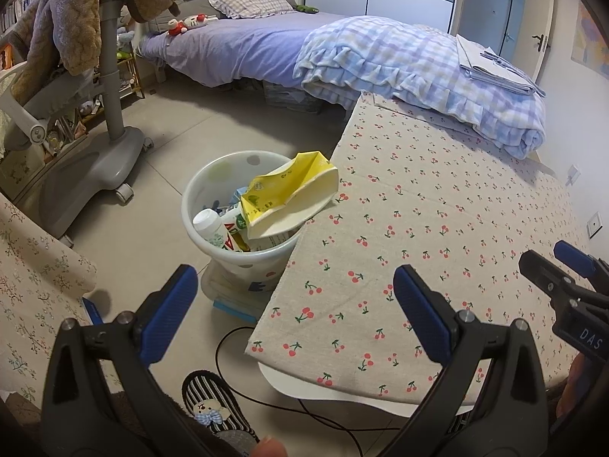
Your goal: Collect trash
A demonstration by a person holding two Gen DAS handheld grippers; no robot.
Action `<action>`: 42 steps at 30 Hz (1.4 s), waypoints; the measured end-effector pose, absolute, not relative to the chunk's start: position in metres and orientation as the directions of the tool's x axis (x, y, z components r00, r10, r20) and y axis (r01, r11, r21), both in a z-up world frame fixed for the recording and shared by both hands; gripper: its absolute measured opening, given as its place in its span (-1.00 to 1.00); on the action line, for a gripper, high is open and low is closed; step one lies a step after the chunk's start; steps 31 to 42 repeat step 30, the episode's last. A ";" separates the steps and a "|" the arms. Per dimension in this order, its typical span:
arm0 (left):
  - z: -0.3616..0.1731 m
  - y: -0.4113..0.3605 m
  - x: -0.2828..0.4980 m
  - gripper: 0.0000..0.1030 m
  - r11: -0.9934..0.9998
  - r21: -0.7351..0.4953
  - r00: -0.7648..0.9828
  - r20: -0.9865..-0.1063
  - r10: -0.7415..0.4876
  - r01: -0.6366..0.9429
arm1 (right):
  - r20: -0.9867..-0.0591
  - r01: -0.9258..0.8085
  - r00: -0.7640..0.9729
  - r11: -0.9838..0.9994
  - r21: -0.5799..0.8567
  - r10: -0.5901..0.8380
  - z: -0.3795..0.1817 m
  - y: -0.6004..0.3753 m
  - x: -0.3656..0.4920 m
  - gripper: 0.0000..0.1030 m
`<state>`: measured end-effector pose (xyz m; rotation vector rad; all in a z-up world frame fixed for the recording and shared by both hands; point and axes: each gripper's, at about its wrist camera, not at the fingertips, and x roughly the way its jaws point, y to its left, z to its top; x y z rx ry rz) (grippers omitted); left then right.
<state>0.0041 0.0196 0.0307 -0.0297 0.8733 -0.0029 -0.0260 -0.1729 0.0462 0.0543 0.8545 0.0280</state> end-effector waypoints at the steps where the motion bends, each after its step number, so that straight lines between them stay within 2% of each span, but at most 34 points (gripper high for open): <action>1: 0.031 0.020 0.004 0.98 1.000 -0.027 0.643 -0.766 -0.015 -0.009 | -0.753 -0.001 0.656 0.998 0.060 0.046 0.046 -0.173 -0.026 0.66; 22: 0.028 0.022 0.004 0.98 1.000 -0.014 0.636 -0.771 -0.009 -0.004 | -0.753 0.006 0.657 0.998 0.062 0.042 0.044 -0.173 -0.025 0.66; 28: 0.025 0.025 0.007 0.98 0.999 -0.052 0.611 -0.791 -0.038 -0.006 | -0.760 0.016 0.648 0.998 0.059 0.035 0.036 -0.172 -0.024 0.66; 42: 0.028 0.026 0.010 0.98 0.998 -0.055 0.605 -0.795 -0.046 0.003 | -0.763 0.032 0.646 0.998 0.060 0.025 0.032 -0.176 -0.022 0.67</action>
